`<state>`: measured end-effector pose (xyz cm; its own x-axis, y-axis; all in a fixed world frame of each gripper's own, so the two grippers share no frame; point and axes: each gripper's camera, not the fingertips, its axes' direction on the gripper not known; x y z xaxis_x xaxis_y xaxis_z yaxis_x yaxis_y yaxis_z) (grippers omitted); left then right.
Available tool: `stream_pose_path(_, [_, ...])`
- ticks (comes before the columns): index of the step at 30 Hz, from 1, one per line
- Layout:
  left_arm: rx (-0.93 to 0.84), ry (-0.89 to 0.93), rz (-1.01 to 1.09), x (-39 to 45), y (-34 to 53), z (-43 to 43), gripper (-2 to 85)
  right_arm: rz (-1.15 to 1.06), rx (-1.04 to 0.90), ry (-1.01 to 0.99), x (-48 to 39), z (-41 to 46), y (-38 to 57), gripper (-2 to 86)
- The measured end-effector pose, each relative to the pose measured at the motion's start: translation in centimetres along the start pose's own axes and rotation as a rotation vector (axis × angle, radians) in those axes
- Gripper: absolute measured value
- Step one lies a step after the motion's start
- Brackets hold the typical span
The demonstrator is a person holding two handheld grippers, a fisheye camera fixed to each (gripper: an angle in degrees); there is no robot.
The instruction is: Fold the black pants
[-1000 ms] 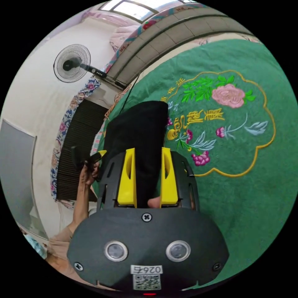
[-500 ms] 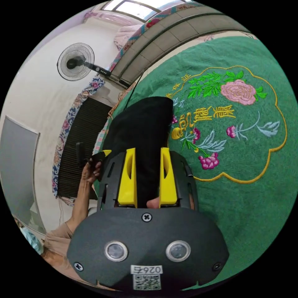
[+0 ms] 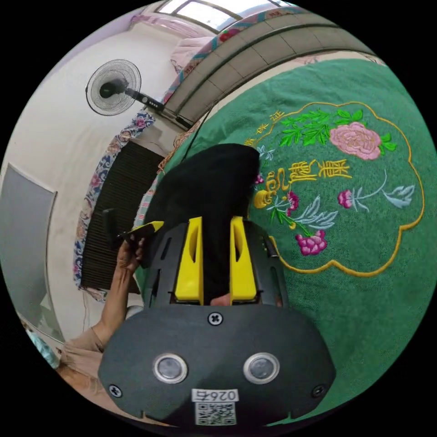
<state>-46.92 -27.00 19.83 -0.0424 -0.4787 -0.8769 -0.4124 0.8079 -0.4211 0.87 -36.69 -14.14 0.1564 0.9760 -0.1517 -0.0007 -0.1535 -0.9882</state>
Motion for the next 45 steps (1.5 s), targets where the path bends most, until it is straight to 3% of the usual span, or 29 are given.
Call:
stream_pose_path(3, [0.003, -0.101, 0.069, 3.5, 1.5, -2.2, 8.1, -0.043, 0.042, -0.004, -3.8, -1.0, 1.1, 1.5])
stream_pose_path(8, [0.064, -0.113, 0.09, 7.1, 6.6, -8.0, 7.4, -0.358, 0.045, 0.186, -17.2, -2.2, 4.0, 1.1])
stream_pose_path(12, [0.36, -0.144, -0.01, 7.8, 17.1, -16.9, 7.4, -0.589, 0.049, 0.187, -27.7, -0.7, 5.5, 1.1])
stream_pose_path(16, [0.67, -0.289, -0.203, 8.3, 29.4, -23.8, 7.3, -0.852, -0.043, 0.138, -40.6, 5.8, 6.1, 1.0])
stream_pose_path(23, [0.908, -0.507, -0.529, 7.2, 40.3, -27.3, 7.6, -1.168, -0.244, 0.185, -59.6, 22.8, 7.3, 1.5])
stream_pose_path(26, [0.9, -0.572, -0.721, 3.6, 41.2, -26.4, 8.6, -1.205, -0.229, 0.334, -64.0, 31.0, 7.1, 3.3])
stream_pose_path(28, [0.763, -0.475, -0.939, 0.1, 42.0, -25.5, 11.5, -1.168, -0.22, 0.417, -65.1, 33.8, 7.0, 3.1])
stream_pose_path(29, [0.757, -0.45, -0.983, 0.0, 42.6, -25.5, 11.4, -1.14, -0.234, 0.361, -65.4, 34.1, 7.0, 3.3])
stream_pose_path(32, [0.972, -0.432, -0.955, 4.4, 45.9, -25.7, 7.1, -1.117, -0.25, 0.193, -64.4, 32.7, 8.0, 3.5])
stream_pose_path(34, [1.069, -0.607, -0.852, 9.9, 45.9, -25.5, 1.3, -1.119, -0.256, 0.178, -62.8, 31.9, 8.9, 3.1])
stream_pose_path(38, [0.956, -0.767, -0.52, 14.9, 40.3, -22.9, -0.7, -1.065, -0.267, 0.136, -58.4, 31.0, 11.2, 0.1])
stream_pose_path(40, [0.6, -0.775, -0.506, 13.3, 34.9, -19.1, -0.9, -1.085, -0.383, 0.225, -56.7, 32.6, 12.4, -0.6])
stream_pose_path(41, [0.497, -0.757, -0.532, 12.6, 33.8, -18.0, -0.9, -1.073, -0.319, 0.184, -56.1, 31.5, 12.6, -0.7])
stream_pose_path(45, [0.494, -0.664, -0.461, 17.9, 32.0, -17.7, -1.0, -0.963, -0.403, 0.219, -55.8, 26.8, 11.3, -0.9])
